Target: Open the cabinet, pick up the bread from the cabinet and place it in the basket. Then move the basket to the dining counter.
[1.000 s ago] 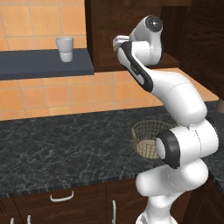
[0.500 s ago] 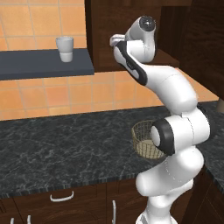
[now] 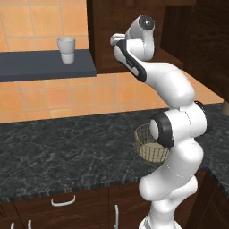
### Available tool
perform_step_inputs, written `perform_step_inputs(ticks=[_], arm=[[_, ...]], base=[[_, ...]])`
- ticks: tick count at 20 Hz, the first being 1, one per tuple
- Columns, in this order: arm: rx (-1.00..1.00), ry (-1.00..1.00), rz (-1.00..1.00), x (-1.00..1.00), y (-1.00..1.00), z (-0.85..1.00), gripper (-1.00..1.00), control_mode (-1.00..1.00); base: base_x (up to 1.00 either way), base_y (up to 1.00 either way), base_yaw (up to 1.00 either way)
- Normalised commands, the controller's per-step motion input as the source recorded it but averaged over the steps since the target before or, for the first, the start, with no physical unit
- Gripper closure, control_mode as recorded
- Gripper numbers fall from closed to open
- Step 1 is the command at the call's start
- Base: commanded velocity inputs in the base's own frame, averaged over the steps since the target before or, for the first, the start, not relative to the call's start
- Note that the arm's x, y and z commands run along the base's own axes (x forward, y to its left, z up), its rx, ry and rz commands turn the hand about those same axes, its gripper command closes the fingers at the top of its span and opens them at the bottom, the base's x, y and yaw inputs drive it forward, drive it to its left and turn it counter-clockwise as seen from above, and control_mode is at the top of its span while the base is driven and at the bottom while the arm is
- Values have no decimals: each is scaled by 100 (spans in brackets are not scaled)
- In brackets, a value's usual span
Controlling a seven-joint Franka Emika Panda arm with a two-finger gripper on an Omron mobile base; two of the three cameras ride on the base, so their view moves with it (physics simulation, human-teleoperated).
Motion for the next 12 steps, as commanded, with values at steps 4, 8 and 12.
perform_step_inputs(ticks=[4, 8, 12], arm=[[0, 0, 0, 38, 11, -10, -100, -100], [0, 1, 0, 38, 4, -14, -100, -100], [-2, 4, 0, 36, 0, -20, -100, -100]], base=[[0, 0, 0], [0, 0, 0], [0, 0, 0]])
